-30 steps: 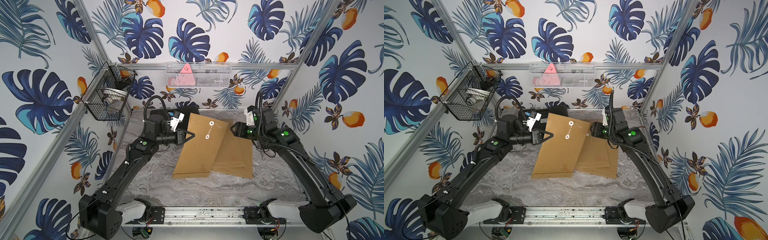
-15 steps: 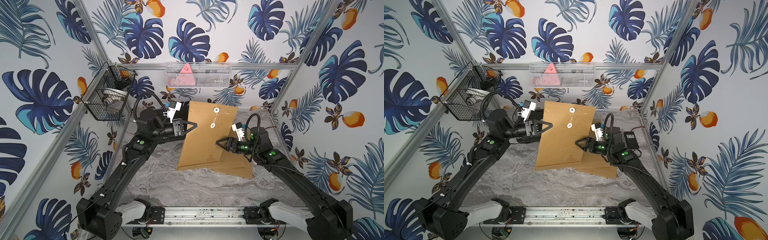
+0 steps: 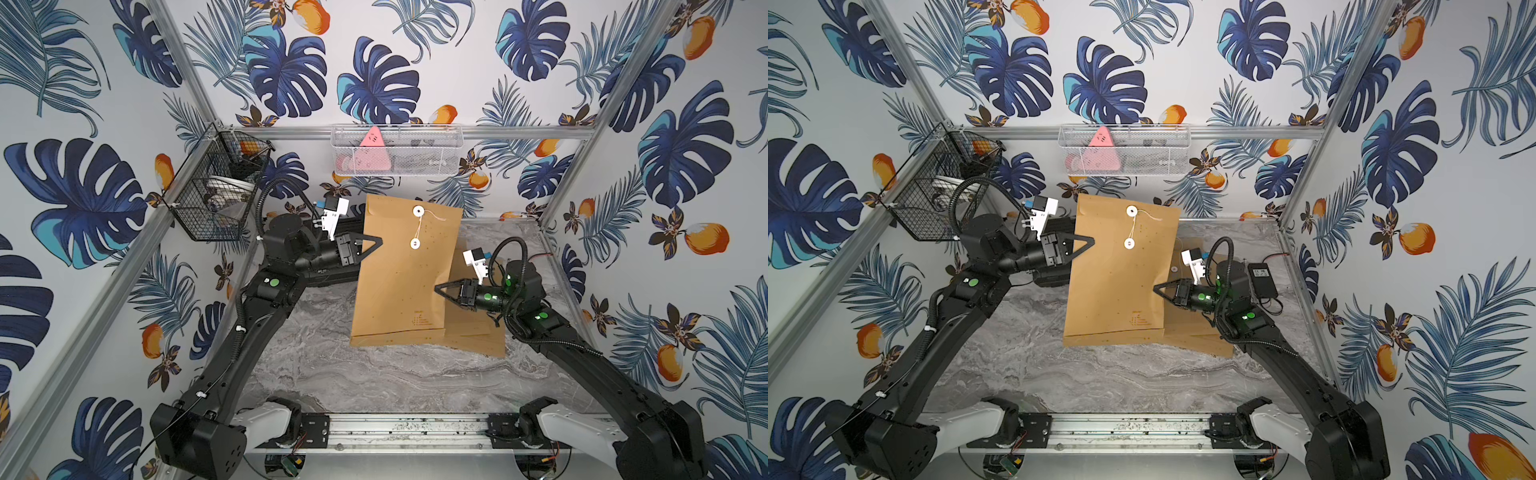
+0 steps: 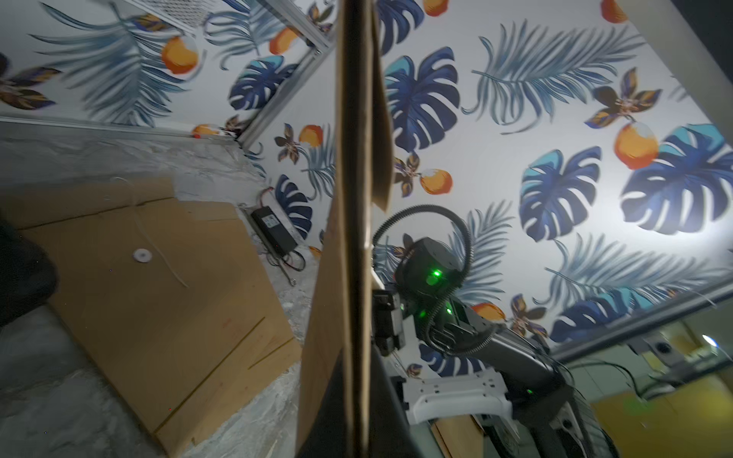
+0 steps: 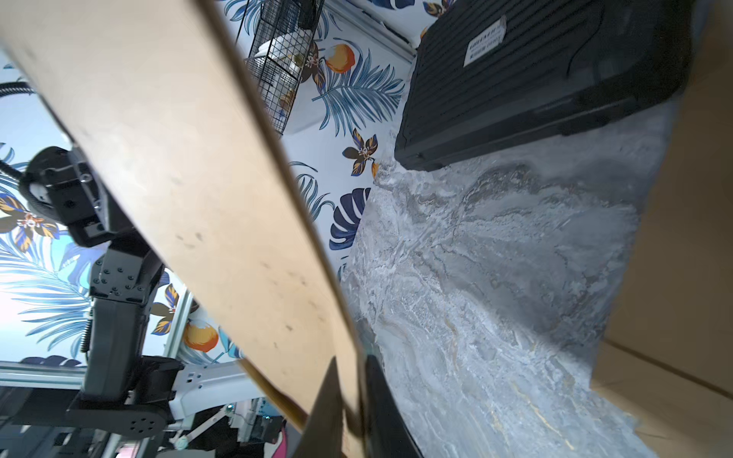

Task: Close the mouth of the file bag
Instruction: Place the file bag at the center of the board.

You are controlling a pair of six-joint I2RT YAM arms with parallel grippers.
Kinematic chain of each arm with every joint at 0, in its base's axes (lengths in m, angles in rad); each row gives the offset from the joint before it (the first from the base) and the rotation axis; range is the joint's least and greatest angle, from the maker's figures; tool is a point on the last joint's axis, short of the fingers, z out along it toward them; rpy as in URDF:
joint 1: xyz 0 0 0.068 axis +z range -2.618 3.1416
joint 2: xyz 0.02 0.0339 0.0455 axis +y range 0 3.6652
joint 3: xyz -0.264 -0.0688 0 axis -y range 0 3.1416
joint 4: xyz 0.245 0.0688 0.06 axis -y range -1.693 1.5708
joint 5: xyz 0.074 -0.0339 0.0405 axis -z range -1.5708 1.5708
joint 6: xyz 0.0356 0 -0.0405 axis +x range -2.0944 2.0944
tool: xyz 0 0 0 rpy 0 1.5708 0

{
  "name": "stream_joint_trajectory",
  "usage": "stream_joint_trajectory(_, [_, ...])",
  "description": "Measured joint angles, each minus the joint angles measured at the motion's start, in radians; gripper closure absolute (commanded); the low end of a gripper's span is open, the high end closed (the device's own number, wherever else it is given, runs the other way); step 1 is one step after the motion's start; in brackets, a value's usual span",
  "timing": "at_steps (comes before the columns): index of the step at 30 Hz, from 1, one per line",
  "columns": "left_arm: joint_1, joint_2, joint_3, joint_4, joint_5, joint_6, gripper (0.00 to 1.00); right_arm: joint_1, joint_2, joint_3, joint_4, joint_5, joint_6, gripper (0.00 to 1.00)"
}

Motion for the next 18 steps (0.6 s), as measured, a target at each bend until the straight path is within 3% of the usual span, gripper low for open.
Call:
stream_joint_trajectory(5, [0.050, -0.033, 0.004, -0.288, -0.182, 0.126, 0.55, 0.040, -0.008, -0.050, 0.069, 0.026, 0.095, 1.00])
stream_joint_trajectory(10, [0.124, -0.035, 0.125, -0.606, -0.557, 0.281, 0.54, 0.152, 0.032, -0.071, 0.059, 0.151, 0.170, 1.00])
stream_joint_trajectory(15, [0.128, -0.048, 0.216, -0.750, -0.832, 0.382, 0.54, 0.285, 0.219, -0.015, 0.016, 0.282, 0.231, 1.00])
stream_joint_trajectory(18, [0.128, -0.050, 0.229, -0.774, -0.876, 0.402, 0.53, 0.335, 0.369, 0.069, -0.031, 0.309, 0.262, 1.00])
